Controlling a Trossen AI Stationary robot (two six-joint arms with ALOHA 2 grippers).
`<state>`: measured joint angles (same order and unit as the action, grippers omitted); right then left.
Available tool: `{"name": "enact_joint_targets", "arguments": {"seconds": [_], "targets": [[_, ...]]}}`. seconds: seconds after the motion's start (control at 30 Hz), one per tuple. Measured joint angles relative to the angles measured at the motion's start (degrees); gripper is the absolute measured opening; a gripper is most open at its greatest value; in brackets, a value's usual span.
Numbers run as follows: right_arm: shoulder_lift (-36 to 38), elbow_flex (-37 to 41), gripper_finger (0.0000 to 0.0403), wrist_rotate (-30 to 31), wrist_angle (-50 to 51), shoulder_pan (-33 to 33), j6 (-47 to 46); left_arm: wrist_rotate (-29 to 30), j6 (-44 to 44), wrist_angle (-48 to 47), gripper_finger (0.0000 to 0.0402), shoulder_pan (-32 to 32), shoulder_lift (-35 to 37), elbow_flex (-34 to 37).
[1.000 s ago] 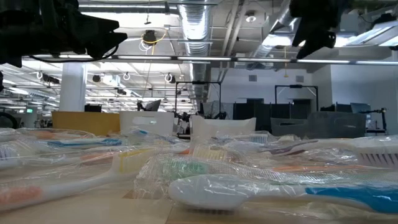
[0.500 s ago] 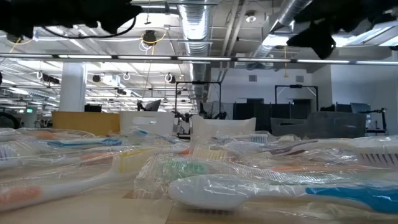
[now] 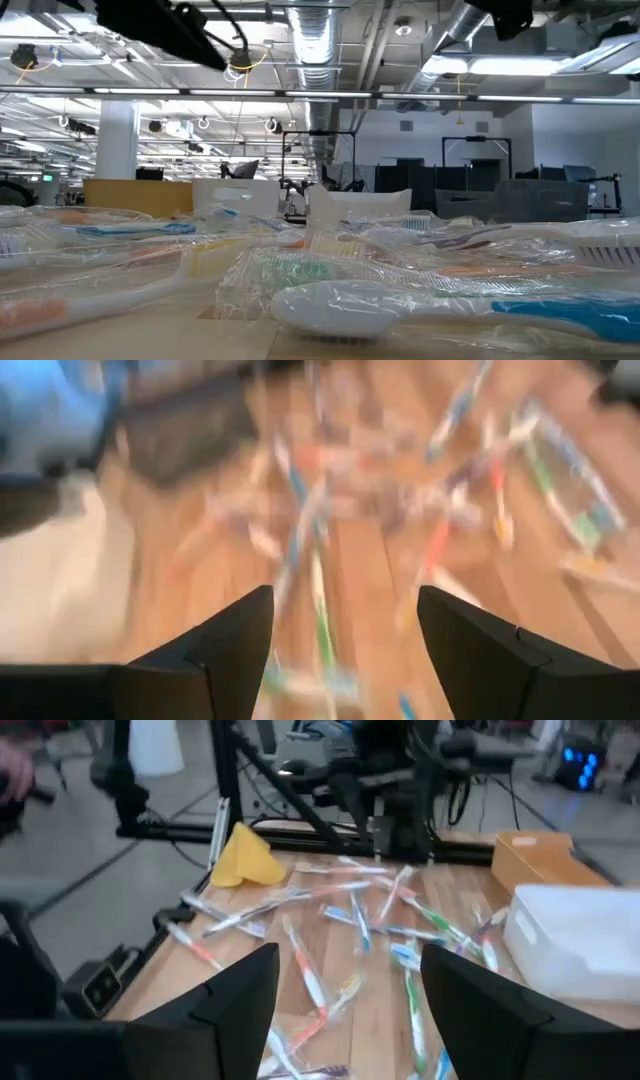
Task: Pick & Place Toothbrushes
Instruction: Put the orange toothbrush into the yellow bin
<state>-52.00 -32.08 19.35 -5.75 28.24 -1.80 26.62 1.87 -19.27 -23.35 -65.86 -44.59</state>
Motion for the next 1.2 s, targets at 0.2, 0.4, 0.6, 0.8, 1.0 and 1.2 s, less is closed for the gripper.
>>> {"name": "enact_joint_targets", "arguments": {"seconds": [0.2, 0.4, 0.6, 0.8, 1.0, 1.2], "targets": [[-0.07, 0.00, 0.0240, 0.02, -2.09, -0.74, 10.84, 0.69, 12.87, -13.88, 0.0223, -3.52, -4.45, -4.71], [-0.16, 0.00, 0.0240, 0.02, -5.14, -2.63, 15.77, -2.07, 19.01, -18.89, 0.0214, -3.18, -5.53, -1.84], [-0.16, 0.00, 0.0240, -0.92, -5.42, -3.72, 16.24, -5.06, 19.89, -18.86, 0.0215, -3.43, -5.49, 0.93], [-0.16, 0.00, 0.0240, -5.37, -4.55, -3.68, 19.85, -4.65, 22.04, -18.64, 0.0212, -2.91, -5.47, 6.04], [-0.59, 0.00, 0.0240, -5.61, -4.39, -3.70, 20.56, -4.60, 23.72, -18.28, 0.0211, -2.87, -5.45, 9.24], [-0.88, 0.00, 0.0240, -5.77, -6.94, -4.09, 18.90, -5.26, 23.89, -16.55, 0.0210, -3.00, -5.45, 11.21]]}}
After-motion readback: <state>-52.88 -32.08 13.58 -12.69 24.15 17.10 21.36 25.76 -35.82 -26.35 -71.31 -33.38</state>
